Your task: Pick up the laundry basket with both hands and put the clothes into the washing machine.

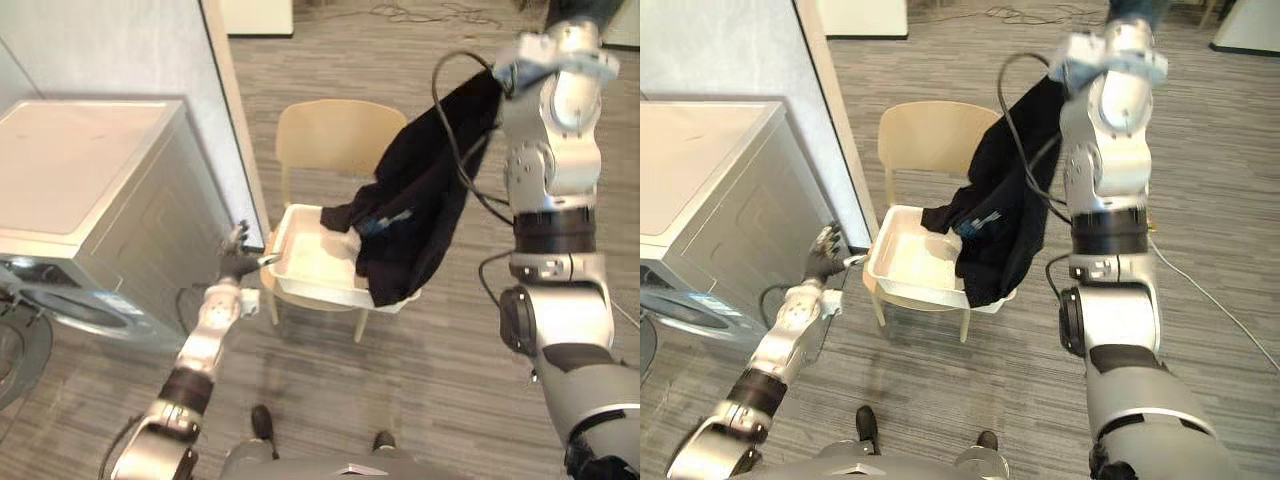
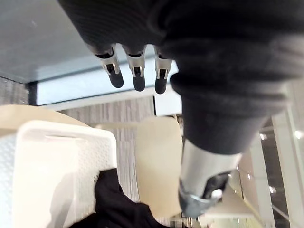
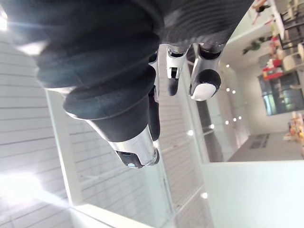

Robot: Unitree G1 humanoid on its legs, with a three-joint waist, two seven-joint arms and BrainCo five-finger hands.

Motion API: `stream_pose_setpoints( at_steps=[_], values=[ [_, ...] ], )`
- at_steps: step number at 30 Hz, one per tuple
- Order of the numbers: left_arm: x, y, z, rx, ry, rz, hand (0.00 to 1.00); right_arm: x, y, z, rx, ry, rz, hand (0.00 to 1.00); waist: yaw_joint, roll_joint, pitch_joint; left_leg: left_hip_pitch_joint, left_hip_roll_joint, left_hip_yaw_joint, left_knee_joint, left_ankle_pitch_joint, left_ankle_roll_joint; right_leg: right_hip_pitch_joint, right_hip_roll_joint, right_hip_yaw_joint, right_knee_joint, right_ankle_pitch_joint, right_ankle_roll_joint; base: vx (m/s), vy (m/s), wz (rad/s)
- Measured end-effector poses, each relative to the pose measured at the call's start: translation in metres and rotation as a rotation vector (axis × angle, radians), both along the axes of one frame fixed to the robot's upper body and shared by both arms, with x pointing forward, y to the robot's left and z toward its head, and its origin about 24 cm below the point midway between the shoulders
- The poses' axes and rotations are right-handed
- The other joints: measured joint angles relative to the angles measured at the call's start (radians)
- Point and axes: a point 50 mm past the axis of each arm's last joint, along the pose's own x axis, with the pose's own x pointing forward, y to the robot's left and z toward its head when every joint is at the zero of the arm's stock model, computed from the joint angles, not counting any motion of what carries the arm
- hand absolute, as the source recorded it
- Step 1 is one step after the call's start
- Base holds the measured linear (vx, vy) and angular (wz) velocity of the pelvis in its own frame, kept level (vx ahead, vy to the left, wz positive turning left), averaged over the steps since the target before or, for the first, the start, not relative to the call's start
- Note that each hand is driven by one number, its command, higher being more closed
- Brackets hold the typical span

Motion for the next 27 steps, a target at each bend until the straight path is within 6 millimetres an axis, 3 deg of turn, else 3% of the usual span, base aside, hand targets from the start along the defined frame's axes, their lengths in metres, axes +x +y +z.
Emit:
stream_pose_setpoints(
  at_steps=[3,5,9,16,17,19,20,23,27],
  values=[
    [0.016,-0.025,0.012,0.065,-0.018,-0.122,0.0,0.003,0.01,0.0,-0.007,0.014,0.047,1.0,-0.016,-0.003,-0.018,0.0,0.002,0.005,0.0,-0.003,-0.004,-0.002,0.004,0.007,-0.014,0.013,-0.003,-0.04,0.002,-0.1],
    [0.026,-0.041,0.018,0.122,-0.017,-0.192,0.0,0.014,0.016,-0.011,0.027,0.073,0.077,1.0,-0.022,-0.003,-0.027,0.0,0.004,0.023,0.0,-0.002,-0.004,-0.013,0.004,0.027,-0.014,0.021,-0.006,-0.02,0.004,-0.21],
    [0.03,-0.06,0.012,0.198,0.038,-0.269,0.0,0.024,0.026,-0.021,0.044,0.135,0.116,1.0,-0.039,-0.003,-0.029,0.0,0.003,0.029,0.0,0.0,-0.003,-0.016,0.004,0.035,-0.017,0.028,-0.005,0.0,0.002,-0.09],
    [0.034,-0.08,0.003,0.307,0.109,-0.32,0.0,0.023,0.07,-0.004,0.03,0.118,0.255,1.0,-0.056,-0.003,-0.029,0.0,0.004,0.059,0.0,0.003,0.0,-0.041,0.004,0.073,-0.015,0.039,0.0,0.01,-0.002,-0.13],
    [0.034,-0.08,0.004,0.308,0.106,-0.319,0.0,0.023,0.071,-0.005,0.029,0.119,0.26,0.0,-0.055,-0.003,-0.029,0.0,0.004,0.064,0.0,0.003,0.0,-0.048,0.004,0.078,-0.011,0.039,0.0,0.01,0.0,-0.14],
    [0.035,-0.078,0.005,0.307,0.106,-0.315,0.0,0.024,0.072,-0.007,0.017,0.126,0.259,0.0,-0.054,-0.003,-0.029,-0.002,0.004,0.077,0.0,0.003,0.0,-0.059,0.003,0.087,-0.006,0.039,0.0,0.01,0.001,-0.18],
    [0.035,-0.076,0.006,0.305,0.1,-0.314,0.0,0.027,0.068,-0.017,-0.014,0.152,0.247,0.0,-0.053,-0.003,-0.029,-0.002,0.004,0.083,0.0,0.003,0.0,-0.064,0.002,0.097,-0.002,0.039,0.0,0.01,-0.001,-0.13],
    [0.026,-0.069,0.013,0.219,0.04,-0.325,0.0,0.038,0.041,-0.063,-0.117,0.304,0.183,0.0,-0.046,-0.004,-0.029,-0.002,0.004,0.08,0.0,0.003,0.0,-0.062,0.002,0.093,-0.001,0.038,0.001,0.01,-0.003,-0.01],
    [-0.011,-0.049,-0.013,0.096,0.079,-0.331,0.0,0.039,-0.01,-0.129,-0.234,0.543,0.06,0.0,-0.042,-0.004,-0.028,-0.002,0.003,0.043,0.0,0.004,0.001,-0.037,0.001,0.049,-0.001,0.029,0.003,0.02,-0.012,0.24]
  ],
)
